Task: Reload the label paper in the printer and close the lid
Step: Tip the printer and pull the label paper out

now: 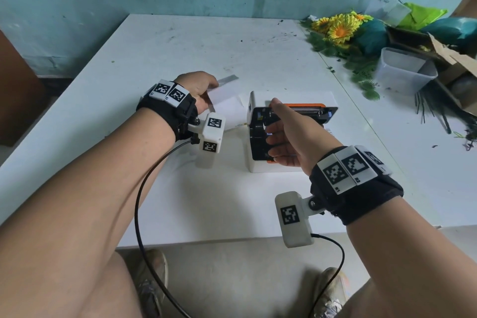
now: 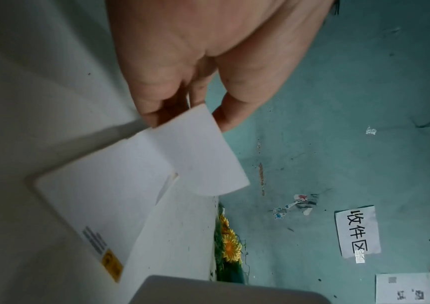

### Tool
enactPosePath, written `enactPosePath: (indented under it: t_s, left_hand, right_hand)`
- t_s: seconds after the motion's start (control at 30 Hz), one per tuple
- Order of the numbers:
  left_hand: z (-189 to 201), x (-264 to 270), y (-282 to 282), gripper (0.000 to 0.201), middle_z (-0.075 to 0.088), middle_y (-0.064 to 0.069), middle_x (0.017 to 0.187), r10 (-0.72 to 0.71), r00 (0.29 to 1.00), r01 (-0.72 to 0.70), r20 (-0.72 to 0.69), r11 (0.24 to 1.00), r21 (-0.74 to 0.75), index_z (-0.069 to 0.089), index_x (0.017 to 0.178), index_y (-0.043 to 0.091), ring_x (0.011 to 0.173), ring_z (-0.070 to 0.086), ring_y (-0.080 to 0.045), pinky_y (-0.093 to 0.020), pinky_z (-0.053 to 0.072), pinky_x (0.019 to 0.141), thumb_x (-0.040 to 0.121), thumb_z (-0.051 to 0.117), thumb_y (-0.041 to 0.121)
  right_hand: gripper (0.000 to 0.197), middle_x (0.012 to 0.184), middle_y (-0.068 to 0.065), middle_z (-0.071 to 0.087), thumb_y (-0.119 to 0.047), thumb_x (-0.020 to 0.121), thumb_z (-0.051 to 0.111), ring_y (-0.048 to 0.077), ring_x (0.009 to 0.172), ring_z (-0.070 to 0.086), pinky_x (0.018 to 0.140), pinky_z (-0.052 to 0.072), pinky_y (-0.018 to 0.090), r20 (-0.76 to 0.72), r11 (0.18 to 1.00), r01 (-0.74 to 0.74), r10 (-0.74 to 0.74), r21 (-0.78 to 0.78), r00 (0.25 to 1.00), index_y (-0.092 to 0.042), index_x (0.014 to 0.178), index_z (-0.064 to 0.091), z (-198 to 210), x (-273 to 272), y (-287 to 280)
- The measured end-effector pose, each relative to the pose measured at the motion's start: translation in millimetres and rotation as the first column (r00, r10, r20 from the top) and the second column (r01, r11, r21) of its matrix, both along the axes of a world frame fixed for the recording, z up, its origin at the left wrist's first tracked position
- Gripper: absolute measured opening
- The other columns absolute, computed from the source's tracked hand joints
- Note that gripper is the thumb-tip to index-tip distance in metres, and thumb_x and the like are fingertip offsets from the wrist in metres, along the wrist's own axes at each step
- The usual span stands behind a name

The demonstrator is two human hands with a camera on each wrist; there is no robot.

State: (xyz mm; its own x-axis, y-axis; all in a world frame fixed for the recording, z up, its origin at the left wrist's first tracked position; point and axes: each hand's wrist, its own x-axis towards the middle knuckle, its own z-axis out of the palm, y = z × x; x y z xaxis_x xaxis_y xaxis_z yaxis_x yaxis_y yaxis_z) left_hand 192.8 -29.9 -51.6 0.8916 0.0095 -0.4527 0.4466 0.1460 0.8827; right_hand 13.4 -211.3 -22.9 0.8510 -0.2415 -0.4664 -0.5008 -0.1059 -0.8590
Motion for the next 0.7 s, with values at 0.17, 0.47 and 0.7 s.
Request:
enactPosePath:
  t_s: [0.17,0.47,0.7]
  left_hand:
    - [5.9,-2.4,-1.2,0.018,0.076,-0.005,0.097,-0.03,0.999,0.03,0.024,0.999,-0.021,0.068,0.105,0.013,0.085,0.074,-0.025,-0.035,0.053,0.094,0.095,0.066,0.028]
    - [19.6,-20.6,-6.2,0.048,0.071,-0.004,0.131,-0.221,0.961,0.184,0.164,0.959,0.216,0.068,0.128,0.021,0.126,0.063,-0.029,-0.049,0.046,0.113,0.087,0.085,0.038]
    - [3.4,-25.7,-7.9,0.047,0.071,-0.001,0.117,-0.293,0.916,0.2,0.276,0.926,0.32,0.063,0.108,0.028,0.098,0.064,-0.017,-0.032,0.046,0.086,0.072,0.082,0.005]
  right_hand:
    - [0.059,0.081,0.004,0.067,-0.068,0.105,0.05,0.02,0.063,0.064,0.059,0.052,0.029,-0.001,1.0,0.0,0.0,0.003,1.0,-0.013,0.094,0.068,-0.2,-0.1,0.8]
    - [0.06,0.084,0.004,0.067,-0.068,0.105,0.048,0.02,0.066,0.064,0.061,0.052,0.029,0.004,1.0,-0.003,0.003,-0.005,1.0,-0.012,0.096,0.069,0.9,0.0,0.8]
    - [0.061,0.084,0.004,0.068,-0.068,0.105,0.048,0.021,0.067,0.065,0.061,0.051,0.03,0.003,1.0,-0.001,0.001,-0.011,1.0,-0.013,0.094,0.069,1.6,-1.1,1.5]
